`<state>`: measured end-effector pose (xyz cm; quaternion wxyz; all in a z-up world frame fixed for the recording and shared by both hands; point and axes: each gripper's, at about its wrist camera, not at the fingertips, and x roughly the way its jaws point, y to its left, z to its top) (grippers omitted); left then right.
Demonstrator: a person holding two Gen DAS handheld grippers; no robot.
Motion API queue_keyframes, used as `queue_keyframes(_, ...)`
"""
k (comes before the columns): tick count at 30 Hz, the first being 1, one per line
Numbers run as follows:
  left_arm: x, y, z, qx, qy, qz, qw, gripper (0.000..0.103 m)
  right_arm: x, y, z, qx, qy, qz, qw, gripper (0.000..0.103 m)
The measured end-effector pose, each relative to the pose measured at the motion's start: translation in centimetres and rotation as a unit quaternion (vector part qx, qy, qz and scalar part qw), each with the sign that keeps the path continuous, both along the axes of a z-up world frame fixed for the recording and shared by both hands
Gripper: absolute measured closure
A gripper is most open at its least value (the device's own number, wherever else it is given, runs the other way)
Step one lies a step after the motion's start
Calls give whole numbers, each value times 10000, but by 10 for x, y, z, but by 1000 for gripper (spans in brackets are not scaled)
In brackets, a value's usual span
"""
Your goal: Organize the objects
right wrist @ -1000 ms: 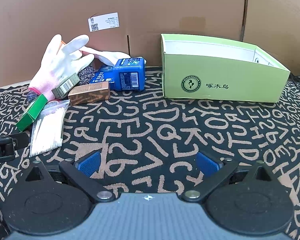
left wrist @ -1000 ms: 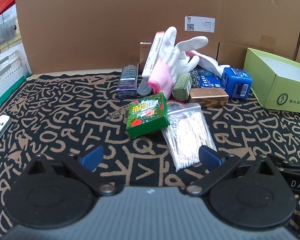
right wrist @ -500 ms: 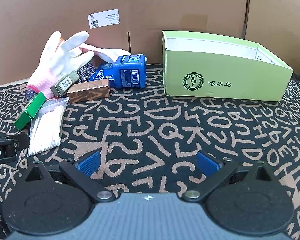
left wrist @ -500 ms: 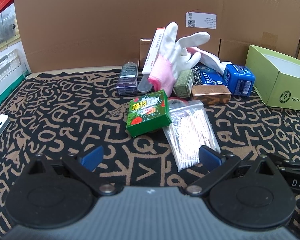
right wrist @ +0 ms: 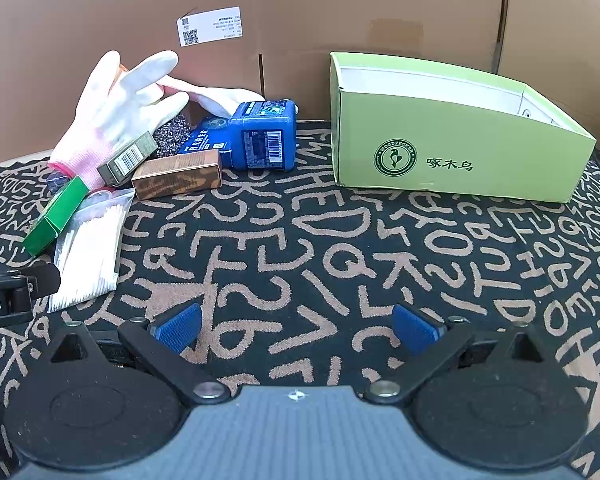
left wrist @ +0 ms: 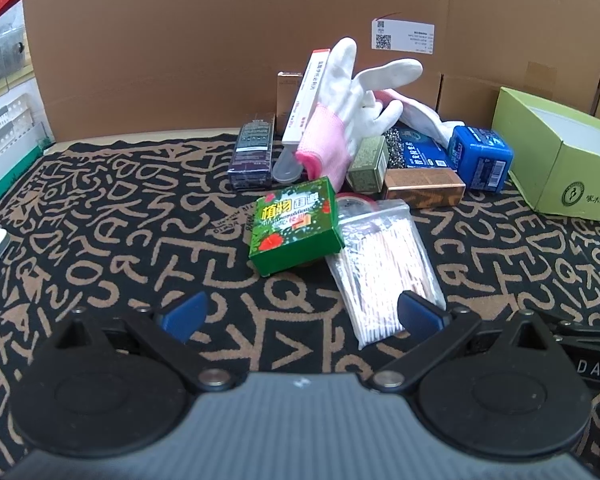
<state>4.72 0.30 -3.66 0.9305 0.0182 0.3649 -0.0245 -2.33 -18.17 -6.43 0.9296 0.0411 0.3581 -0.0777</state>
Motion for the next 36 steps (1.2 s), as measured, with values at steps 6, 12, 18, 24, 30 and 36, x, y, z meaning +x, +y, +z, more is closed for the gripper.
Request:
queue_keyframes(6,11,29,1,-328,-35,-109,9994,0,-5,20,5,267,-452,750,9958,0)
queue_keyframes(12,33,46,4,-532,85,-224,9983,0,17,65,-1,539,-504,1800,9809,1)
queue_keyframes(18,68,43,-3,-600,344,-333,9971,0,47,89,-9,326,-518,2046,9769,31)
queue_keyframes(24,90,32,-18,-734,541,-380,9951,0,30,63,-9,218,-599,1866,9804,68)
queue_keyframes(30,79,26,-18,-876,371,-747,9927,31,-1,40,-10,-18,-586,1911,9798,65)
queue_keyframes(36,78,14,-19,-496,459,-691,9953,14,4,40,-11,104,-701,1827,9806,44)
